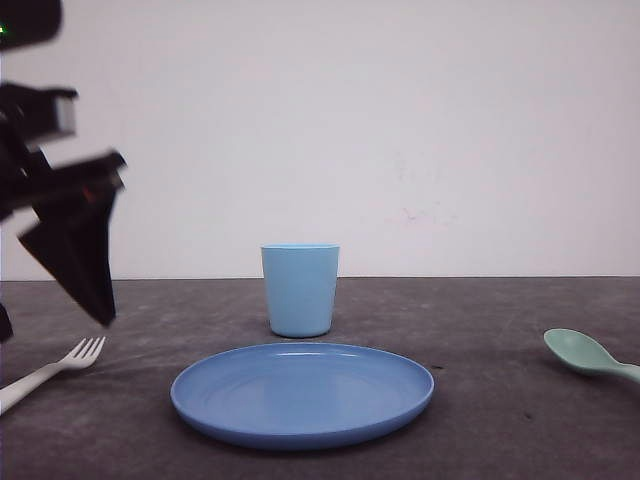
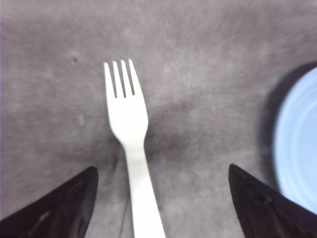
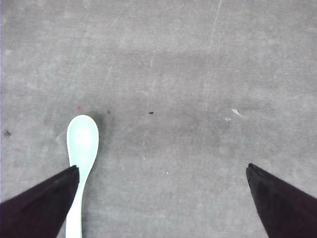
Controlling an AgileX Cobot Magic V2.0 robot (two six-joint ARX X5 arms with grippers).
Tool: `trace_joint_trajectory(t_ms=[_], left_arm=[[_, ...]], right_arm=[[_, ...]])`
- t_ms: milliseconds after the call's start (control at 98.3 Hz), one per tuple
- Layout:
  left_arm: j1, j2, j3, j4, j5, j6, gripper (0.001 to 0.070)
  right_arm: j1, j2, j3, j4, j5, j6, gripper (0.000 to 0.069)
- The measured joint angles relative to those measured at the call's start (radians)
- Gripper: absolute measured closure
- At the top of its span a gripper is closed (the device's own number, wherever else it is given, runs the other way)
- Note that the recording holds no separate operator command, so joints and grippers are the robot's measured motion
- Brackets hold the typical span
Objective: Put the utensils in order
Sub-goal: 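Lower the left gripper onto the white fork and close on it, then lift the white fork with the left gripper and drop it into the light-blue cup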
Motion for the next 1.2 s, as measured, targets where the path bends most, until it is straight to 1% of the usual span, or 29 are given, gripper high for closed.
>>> trace_joint_trajectory(t_ms=[163,315,366,478,529,590,692,804,844,936,977,1139,1201], left_arm=[[-0.002,0.08,0.0,0.028,-0.005,-0.007,0.0196],[-0.002,0.106,0.0,0.044,-0.022,-0.014,0.0205],[-0.003,0.108,0.0,0.044,-0.026,-0.014,0.0239],[-0.002,0.11,0.0,0.044,-0.029,-0.015,0.0375],[-0.002,0.11,0.0,0.044,-0.03,-0.018,0.0413],[-0.002,0.112,0.0,0.043,-0.038,-0.021,0.0434],[-0.002,0.121,0.0,0.043,-0.053,-0.022,0.0444],[-0.003,0.124,0.0,0.043,-0.055,-0.022,0.0456],[-0.003,0.124,0.0,0.043,-0.058,-0.022,0.0481],[-0.002,0.125,0.0,0.04,-0.07,-0.022,0.0572],[-0.002,0.126,0.0,0.041,-0.072,-0.022,0.0602],[-0.002,0.126,0.0,0.044,-0.071,-0.021,0.066],[-0.002,0.126,0.001,0.047,-0.071,-0.021,0.0665]], right_arm=[[0.0,0.0,0.0,0.0,0.0,0.0,0.0011],[0.0,0.0,0.0,0.0,0.0,0.0,0.0011],[0.0,0.0,0.0,0.0,0.0,0.0,0.0011],[0.0,0.0,0.0,0.0,0.0,0.0,0.0011],[0.0,0.0,0.0,0.0,0.0,0.0,0.0011],[0.0,0.0,0.0,0.0,0.0,0.0,0.0011],[0.0,0.0,0.0,0.0,0.0,0.0,0.0011],[0.0,0.0,0.0,0.0,0.0,0.0,0.0011],[0.0,0.0,0.0,0.0,0.0,0.0,0.0011],[0.0,0.0,0.0,0.0,0.0,0.0,0.0011],[0.0,0.0,0.0,0.0,0.0,0.0,0.0011],[0.0,0.0,0.0,0.0,0.0,0.0,0.0011],[0.0,0.0,0.0,0.0,0.0,0.0,0.0011]])
